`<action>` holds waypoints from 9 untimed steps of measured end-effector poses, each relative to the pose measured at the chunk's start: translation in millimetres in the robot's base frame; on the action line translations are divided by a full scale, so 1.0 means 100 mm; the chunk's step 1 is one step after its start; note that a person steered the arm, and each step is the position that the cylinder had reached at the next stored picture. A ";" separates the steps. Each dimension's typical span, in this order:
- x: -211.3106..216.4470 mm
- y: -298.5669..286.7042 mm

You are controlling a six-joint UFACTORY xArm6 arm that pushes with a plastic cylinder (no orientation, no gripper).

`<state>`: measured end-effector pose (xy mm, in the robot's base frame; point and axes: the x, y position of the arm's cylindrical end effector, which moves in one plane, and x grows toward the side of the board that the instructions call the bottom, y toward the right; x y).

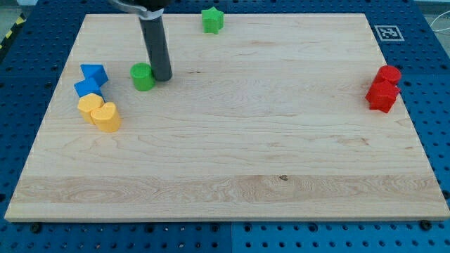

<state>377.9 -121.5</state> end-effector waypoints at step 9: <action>-0.01 -0.72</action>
